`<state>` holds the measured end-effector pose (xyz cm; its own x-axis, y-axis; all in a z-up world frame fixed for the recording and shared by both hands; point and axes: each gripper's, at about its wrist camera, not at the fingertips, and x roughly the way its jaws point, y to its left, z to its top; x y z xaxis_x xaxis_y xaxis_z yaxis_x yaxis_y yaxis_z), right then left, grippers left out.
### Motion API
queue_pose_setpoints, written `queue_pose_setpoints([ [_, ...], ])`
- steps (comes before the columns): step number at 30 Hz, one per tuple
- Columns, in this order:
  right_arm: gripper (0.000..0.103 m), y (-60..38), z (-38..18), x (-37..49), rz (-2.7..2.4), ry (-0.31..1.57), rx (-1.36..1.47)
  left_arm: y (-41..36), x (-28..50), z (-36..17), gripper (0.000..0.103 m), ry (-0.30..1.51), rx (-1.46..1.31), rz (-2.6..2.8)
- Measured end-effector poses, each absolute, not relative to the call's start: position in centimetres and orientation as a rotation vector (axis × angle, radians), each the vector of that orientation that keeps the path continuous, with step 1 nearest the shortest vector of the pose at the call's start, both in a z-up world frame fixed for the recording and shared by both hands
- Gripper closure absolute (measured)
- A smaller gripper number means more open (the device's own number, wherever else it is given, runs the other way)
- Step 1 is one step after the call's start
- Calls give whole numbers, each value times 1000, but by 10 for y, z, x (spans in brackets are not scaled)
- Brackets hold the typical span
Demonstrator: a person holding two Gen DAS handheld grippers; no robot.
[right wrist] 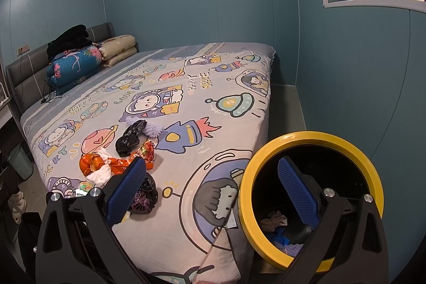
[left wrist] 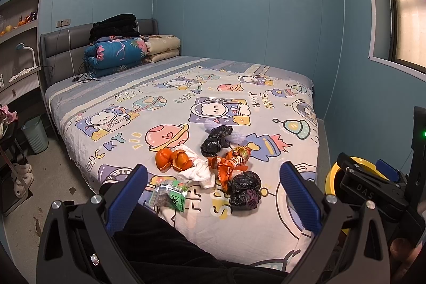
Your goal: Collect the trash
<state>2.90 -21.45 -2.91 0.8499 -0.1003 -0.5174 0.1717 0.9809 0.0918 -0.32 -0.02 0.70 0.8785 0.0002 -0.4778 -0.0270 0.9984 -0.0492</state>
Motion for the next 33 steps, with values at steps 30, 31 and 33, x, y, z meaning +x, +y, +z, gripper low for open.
queue_pose_setpoints([
  [30, 8, -215, -29, 29, -119, 542, 154, 1, -3, -3, 7, 501, -56, 17],
  [31, 8, -215, -28, 29, -120, 542, 154, 2, -2, -3, 7, 503, -59, 19],
  [33, 8, -216, -28, 30, -124, 542, 155, 4, -2, -3, 7, 505, -65, 21],
])
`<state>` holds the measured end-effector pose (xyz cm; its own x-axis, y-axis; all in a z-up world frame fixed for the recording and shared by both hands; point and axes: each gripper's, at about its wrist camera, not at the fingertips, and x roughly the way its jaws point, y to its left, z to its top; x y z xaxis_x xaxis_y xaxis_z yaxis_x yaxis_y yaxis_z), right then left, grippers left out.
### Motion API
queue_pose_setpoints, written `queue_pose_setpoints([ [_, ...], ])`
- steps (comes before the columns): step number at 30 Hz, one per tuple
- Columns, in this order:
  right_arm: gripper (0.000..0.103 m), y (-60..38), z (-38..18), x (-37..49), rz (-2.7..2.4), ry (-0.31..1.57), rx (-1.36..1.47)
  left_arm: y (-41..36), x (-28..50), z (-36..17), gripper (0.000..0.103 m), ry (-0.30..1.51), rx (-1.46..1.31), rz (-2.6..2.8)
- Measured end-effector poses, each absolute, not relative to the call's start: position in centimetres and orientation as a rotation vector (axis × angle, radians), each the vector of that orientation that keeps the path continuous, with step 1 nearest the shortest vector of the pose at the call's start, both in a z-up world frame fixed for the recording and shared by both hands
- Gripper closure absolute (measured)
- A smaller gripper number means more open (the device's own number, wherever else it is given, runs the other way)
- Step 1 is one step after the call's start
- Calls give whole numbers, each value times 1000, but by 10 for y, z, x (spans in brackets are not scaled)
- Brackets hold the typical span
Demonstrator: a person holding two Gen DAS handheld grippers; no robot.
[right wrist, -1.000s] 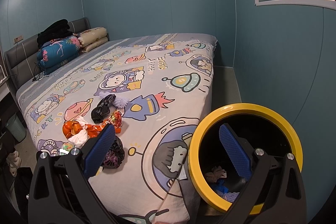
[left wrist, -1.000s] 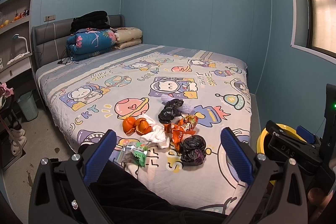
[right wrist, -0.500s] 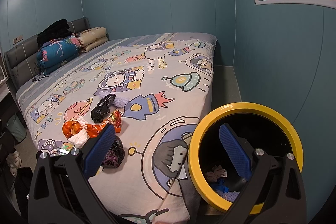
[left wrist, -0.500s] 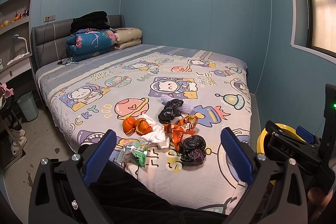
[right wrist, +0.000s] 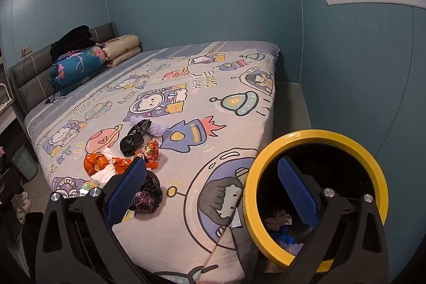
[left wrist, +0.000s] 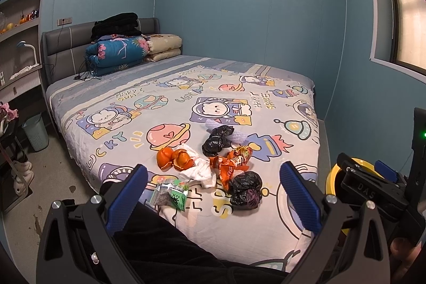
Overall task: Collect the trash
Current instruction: 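Grasp the clear plastic wrapper with the left tool while the right tool grasps a black bag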
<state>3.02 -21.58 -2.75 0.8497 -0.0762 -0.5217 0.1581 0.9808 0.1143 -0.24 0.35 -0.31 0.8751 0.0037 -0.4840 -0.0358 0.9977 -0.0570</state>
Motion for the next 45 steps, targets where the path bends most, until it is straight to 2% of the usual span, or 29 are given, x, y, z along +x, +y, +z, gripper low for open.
queue_pose_setpoints([
  [7, 8, -220, -18, 31, -100, 497, 159, 7, -7, 0, 7, 496, -80, 20],
  [17, 8, -217, -30, 73, 39, 549, 153, 15, -7, -2, 7, 523, -119, 7],
  [25, 8, -211, -65, 111, 125, 676, 182, 12, 16, -22, 7, 641, -143, -79],
  [32, 8, -185, -102, 145, 263, 849, 180, 58, 64, -54, 7, 755, -304, -68],
  [41, 8, -169, -117, 161, 312, 896, 128, 89, 121, -100, 7, 928, -118, -82],
  [45, 8, -169, -125, 173, 298, 960, 142, 105, 142, -128, 7, 1023, -131, -63],
])
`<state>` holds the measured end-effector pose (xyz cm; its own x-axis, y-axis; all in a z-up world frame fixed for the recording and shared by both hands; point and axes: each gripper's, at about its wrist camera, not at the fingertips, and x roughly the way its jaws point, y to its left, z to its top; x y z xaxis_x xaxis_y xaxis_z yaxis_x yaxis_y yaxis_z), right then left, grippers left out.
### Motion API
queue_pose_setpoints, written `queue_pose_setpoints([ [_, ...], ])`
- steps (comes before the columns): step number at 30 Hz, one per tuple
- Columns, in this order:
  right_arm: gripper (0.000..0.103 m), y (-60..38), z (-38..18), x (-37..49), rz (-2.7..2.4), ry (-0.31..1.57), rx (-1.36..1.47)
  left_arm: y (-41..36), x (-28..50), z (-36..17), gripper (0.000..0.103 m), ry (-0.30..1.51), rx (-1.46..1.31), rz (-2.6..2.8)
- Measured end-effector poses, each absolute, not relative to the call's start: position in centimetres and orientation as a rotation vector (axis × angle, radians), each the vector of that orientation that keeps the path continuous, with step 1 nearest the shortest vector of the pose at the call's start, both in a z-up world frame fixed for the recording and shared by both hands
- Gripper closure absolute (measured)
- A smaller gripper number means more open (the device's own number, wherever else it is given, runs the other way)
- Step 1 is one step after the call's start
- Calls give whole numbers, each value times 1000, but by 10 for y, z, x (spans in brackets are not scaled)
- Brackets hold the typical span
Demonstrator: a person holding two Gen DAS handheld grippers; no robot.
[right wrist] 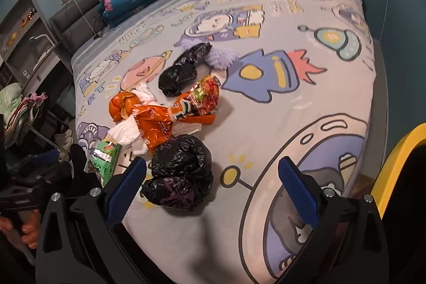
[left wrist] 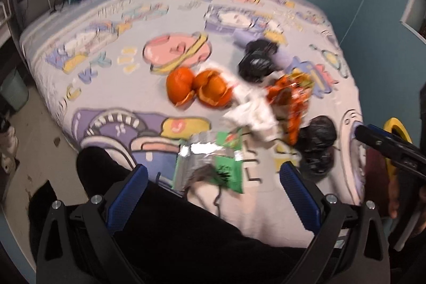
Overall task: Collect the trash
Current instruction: 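Grasp the clear plastic wrapper with the left tool while the right tool grasps a black bag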
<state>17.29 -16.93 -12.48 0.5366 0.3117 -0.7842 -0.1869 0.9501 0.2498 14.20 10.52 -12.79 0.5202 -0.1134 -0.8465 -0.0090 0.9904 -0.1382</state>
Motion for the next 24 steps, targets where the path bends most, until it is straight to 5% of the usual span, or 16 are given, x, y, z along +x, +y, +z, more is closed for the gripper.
queue_pose_setpoints([
  [13, 10, -136, -139, 190, 296, 1034, 97, 102, 171, -153, 8, 1047, -71, -82],
  [15, 20, -136, -143, 194, 286, 1059, 101, 103, 177, -161, 21, 1074, -73, -88],
  [24, 32, -122, -157, 201, 283, 1106, 55, 94, 189, -184, 59, 1117, -74, -124],
])
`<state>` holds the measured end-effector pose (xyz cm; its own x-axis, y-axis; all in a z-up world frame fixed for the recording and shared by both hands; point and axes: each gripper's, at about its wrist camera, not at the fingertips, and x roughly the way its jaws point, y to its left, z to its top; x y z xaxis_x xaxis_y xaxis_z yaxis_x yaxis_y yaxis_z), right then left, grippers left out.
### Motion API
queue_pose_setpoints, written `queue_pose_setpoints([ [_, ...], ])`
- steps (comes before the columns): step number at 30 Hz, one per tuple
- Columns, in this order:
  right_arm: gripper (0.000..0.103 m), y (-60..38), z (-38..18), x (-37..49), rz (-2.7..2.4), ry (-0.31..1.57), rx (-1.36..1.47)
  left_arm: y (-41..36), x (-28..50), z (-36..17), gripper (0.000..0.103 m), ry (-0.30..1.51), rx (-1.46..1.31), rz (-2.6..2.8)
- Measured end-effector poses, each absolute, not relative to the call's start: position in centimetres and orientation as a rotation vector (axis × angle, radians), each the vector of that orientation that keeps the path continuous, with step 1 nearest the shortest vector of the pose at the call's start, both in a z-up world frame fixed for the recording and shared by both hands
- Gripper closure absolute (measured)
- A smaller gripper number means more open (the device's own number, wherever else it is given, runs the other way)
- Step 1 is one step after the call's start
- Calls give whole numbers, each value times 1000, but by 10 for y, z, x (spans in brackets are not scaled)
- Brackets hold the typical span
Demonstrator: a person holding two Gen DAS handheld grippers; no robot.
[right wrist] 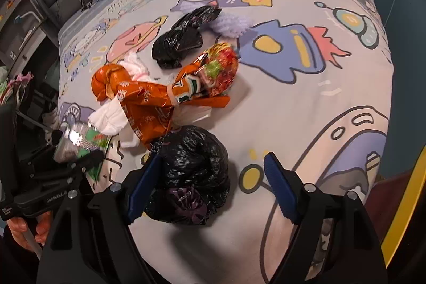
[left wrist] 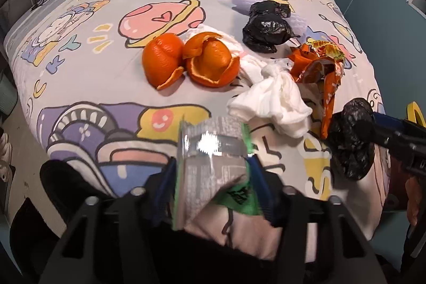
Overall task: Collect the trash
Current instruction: 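Grasp the clear plastic wrapper with the left tool while the right tool grasps a black bag, then carry both items over the yellow-rimmed bin and open both tools to drop them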
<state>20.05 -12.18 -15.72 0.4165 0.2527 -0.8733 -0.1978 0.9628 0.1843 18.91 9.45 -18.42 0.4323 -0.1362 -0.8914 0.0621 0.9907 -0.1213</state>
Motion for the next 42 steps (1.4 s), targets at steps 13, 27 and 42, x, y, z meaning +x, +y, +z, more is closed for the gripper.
queue_pose_setpoints([
  [13, 78, -124, -146, 187, 295, 1076, 60, 100, 175, -167, 66, 1033, -155, -178],
  [27, 81, -177, -81, 146, 285, 953, 156, 78, 148, -116, 66, 913, -118, -252],
  [42, 81, -274, -35, 103, 114, 825, 262, 13, 130, -52, 66, 812, -38, -389],
])
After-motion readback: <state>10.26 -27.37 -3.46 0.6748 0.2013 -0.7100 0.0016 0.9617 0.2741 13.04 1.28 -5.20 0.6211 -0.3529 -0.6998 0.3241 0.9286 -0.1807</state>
